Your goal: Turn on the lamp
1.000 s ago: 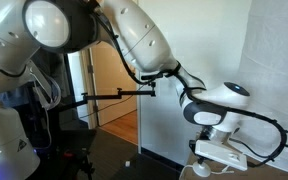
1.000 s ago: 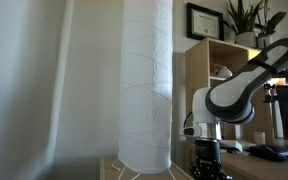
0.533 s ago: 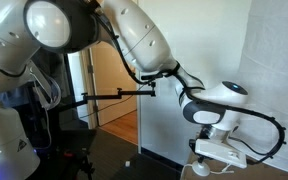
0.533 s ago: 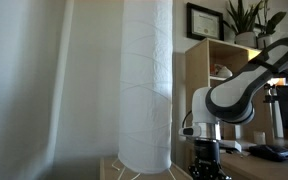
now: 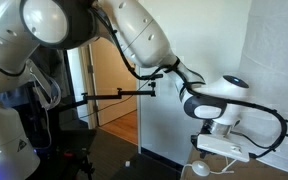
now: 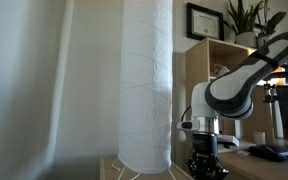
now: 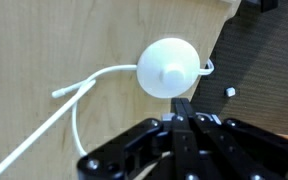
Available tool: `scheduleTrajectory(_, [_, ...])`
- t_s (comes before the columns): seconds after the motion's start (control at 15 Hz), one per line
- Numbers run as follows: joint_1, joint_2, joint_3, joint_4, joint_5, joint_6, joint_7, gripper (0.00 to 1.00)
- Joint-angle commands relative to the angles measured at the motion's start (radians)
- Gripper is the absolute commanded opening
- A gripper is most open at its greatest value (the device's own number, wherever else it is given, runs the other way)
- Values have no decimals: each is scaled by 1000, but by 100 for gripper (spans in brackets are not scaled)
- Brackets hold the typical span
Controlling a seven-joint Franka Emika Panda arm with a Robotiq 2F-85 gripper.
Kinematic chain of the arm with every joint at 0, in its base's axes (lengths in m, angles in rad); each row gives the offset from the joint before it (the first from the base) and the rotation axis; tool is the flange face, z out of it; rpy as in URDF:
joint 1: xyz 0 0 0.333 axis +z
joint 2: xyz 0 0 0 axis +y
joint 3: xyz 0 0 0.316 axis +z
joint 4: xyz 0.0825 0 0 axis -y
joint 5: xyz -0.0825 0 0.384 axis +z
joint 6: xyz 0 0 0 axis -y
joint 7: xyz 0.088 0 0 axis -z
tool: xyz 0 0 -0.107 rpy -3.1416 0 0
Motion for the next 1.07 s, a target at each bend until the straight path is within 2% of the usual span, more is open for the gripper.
scheduleTrajectory(0.0, [-6, -39, -5, -43, -4, 15, 3, 3])
scheduleTrajectory(1.0, [21, -23, -42, -48, -57, 30, 24, 3])
